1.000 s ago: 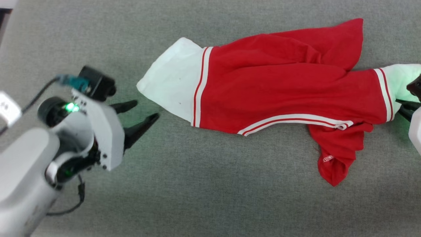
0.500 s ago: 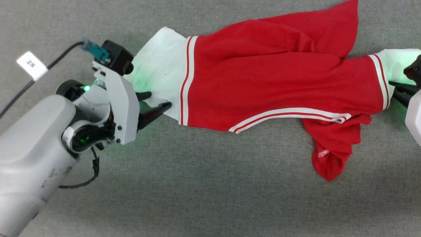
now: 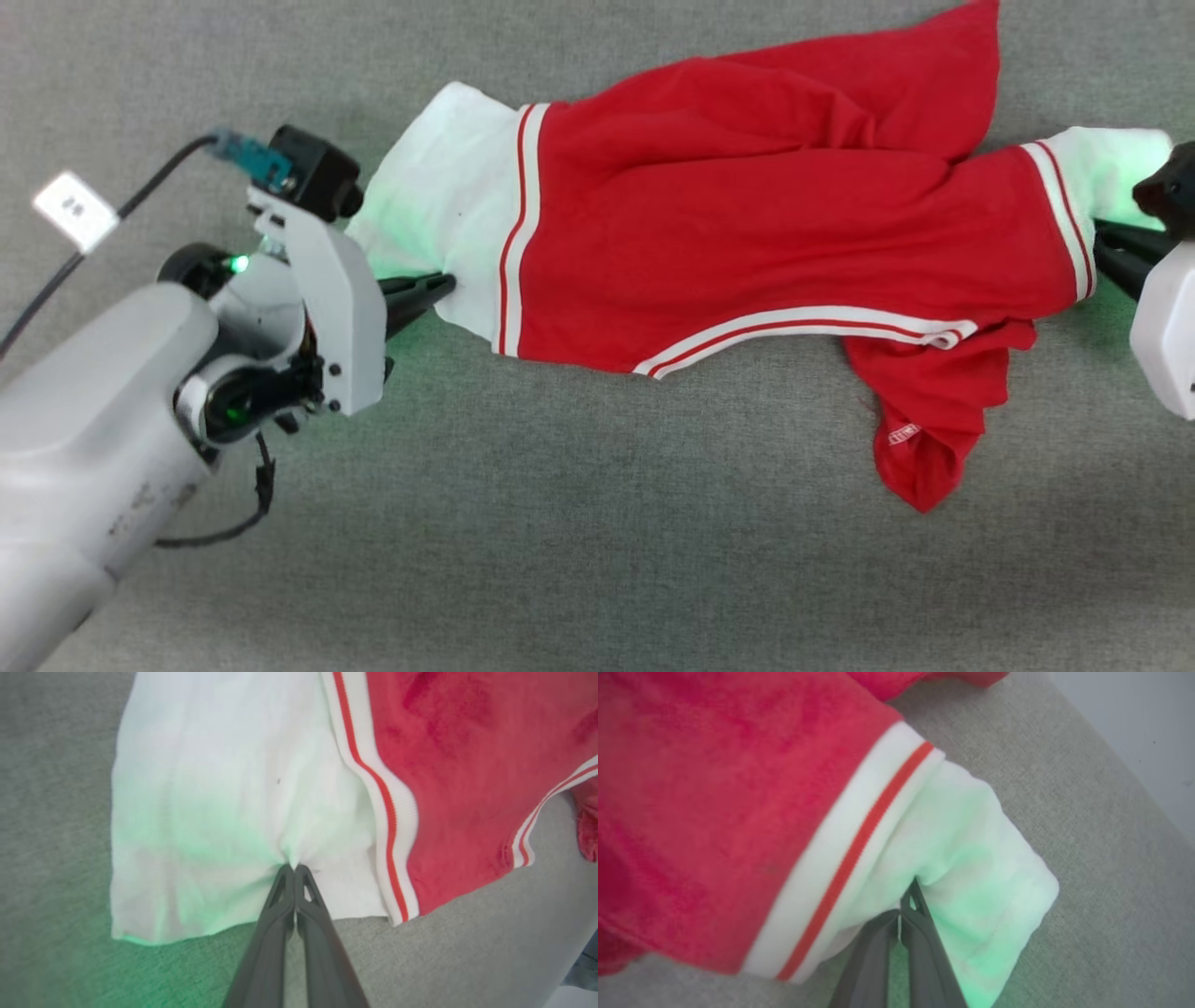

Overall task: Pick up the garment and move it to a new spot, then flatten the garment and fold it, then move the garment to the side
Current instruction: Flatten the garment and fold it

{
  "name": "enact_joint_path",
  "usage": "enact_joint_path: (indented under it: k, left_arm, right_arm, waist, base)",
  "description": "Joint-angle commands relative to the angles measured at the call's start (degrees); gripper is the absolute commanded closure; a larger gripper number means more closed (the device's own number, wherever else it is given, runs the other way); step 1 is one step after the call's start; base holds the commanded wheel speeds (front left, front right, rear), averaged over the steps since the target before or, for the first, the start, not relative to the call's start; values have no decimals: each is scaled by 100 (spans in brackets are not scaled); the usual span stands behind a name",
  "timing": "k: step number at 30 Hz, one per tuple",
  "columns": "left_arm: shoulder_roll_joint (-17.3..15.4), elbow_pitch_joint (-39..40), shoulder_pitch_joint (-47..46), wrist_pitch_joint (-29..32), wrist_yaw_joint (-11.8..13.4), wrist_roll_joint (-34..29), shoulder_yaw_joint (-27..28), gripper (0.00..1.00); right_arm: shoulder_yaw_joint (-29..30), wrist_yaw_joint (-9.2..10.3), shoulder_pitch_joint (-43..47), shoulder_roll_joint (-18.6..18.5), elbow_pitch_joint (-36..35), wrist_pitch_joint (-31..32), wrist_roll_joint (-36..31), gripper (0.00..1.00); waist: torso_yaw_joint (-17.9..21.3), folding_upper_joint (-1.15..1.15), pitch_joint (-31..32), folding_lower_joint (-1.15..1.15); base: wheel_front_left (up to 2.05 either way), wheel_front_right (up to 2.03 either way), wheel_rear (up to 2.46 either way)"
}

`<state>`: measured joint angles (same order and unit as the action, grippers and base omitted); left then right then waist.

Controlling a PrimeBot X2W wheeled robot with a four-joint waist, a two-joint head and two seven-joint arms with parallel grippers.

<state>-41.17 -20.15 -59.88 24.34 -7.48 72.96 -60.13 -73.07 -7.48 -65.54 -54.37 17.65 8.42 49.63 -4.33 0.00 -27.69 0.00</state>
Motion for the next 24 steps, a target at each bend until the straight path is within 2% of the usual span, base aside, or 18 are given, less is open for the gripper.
enact_joint_path:
  k: [1, 9, 12, 14, 16, 18, 19, 24]
  left_arm:
    - [44, 53, 161, -161, 2, 152, -70, 100]
    - [-439, 845, 481, -1539, 3, 838, 373, 100]
    - [-628, 1199, 613, -1798, 2, 1113, 536, 100]
    - [-683, 1273, 624, -1898, 3, 1238, 625, 100]
    - [-617, 1154, 489, -2040, 3, 1355, 773, 100]
    - [-425, 901, 324, -2166, 2, 1545, 965, 100]
    - [-425, 901, 324, -2166, 2, 1545, 965, 100]
    - [148, -173, -521, -2384, 2, 1779, 1431, 100]
  right_arm:
    - [-54, 0, 5, 13, -68, -126, 62, 100]
    - [235, 3, 31, -614, -558, -814, 490, 100]
    - [427, 3, 154, -888, -788, -880, 750, 100]
    - [540, 3, 162, -917, -807, -908, 884, 100]
    - [702, 2, 99, -777, -705, -952, 1061, 100]
    - [951, 2, -8, -486, -473, -1015, 1396, 100]
    - [951, 2, -8, -486, -473, -1015, 1396, 100]
    - [1715, 2, -562, 572, 528, -1092, 2278, 100]
  waist:
    - [39, 0, 121, 0]
    - [100, 0, 364, 0]
    - [106, 0, 312, 0]
    - [117, 0, 244, 0]
    - [128, 0, 158, 0]
    - [145, 0, 82, 0]
    - [145, 0, 82, 0]
    - [204, 0, -132, 0]
  base:
    - [0, 0, 0]
    - [0, 0, 0]
    - [0, 0, 0]
    - [0, 0, 0]
    - [0, 0, 0]
    - [0, 0, 0]
    - [0, 0, 0]
    - [0, 0, 0]
